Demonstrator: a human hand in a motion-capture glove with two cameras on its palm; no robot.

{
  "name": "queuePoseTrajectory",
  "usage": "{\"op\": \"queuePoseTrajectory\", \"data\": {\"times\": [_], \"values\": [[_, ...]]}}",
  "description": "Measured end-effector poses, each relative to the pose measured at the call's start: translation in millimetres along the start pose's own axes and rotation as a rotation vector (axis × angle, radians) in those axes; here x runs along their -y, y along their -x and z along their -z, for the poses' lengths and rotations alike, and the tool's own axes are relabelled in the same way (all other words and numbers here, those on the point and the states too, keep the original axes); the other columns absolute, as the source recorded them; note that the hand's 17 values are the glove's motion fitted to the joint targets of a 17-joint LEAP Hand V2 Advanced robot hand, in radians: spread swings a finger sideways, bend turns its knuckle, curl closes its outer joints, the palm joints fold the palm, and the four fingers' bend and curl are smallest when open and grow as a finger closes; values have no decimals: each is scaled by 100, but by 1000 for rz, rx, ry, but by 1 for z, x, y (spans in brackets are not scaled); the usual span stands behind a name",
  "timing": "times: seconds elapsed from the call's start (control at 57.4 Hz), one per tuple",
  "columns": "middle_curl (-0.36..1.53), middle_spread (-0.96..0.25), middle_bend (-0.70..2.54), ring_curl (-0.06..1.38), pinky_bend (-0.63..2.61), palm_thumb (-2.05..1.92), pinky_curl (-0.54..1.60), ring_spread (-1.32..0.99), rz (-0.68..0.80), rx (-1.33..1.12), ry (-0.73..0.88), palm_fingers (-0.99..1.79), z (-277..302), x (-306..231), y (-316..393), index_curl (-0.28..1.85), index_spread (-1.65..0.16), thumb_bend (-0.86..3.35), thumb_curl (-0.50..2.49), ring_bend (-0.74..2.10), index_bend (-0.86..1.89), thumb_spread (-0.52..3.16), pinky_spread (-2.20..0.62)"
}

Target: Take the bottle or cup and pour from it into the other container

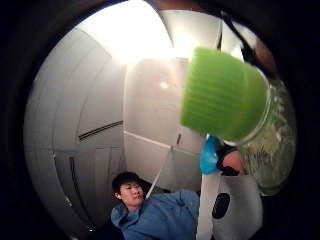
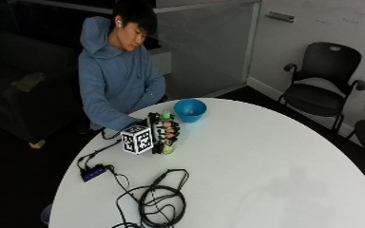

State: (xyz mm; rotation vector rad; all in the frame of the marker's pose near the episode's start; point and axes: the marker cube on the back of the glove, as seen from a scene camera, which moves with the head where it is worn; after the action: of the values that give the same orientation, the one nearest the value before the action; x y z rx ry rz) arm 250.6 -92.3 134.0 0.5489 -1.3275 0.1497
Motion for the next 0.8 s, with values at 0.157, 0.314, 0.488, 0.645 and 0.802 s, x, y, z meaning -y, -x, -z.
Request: {"op": "queuePoseTrajectory", "data": {"times": [0.157, 0.314, 0.488, 0.645, 0.802], "values": [[41, 2, 36, 33, 54, 106, 26, -9, -16, -14, -11, 105, -16, 0, 2, 35, -13, 1, 53, 53, 17, 54, 4], [43, -1, 34, 36, 53, 110, 29, -13, 10, -214, 93, 109, -37, 3, 22, 37, -10, -3, 58, 49, 15, 37, -4], [45, -2, 31, 39, 51, 110, 31, -14, 78, -434, 265, 112, -63, 1, 58, 38, -9, -3, 62, 47, 15, 28, -8], [47, -2, 31, 41, 51, 109, 32, -15, 128, -712, 425, 113, -93, 0, 89, 39, -9, -4, 64, 46, 15, 25, -10], [48, -2, 30, 42, 50, 108, 33, -15, 172, -1049, 586, 113, -123, 2, 112, 39, -8, -4, 66, 45, 15, 23, -10]]}}
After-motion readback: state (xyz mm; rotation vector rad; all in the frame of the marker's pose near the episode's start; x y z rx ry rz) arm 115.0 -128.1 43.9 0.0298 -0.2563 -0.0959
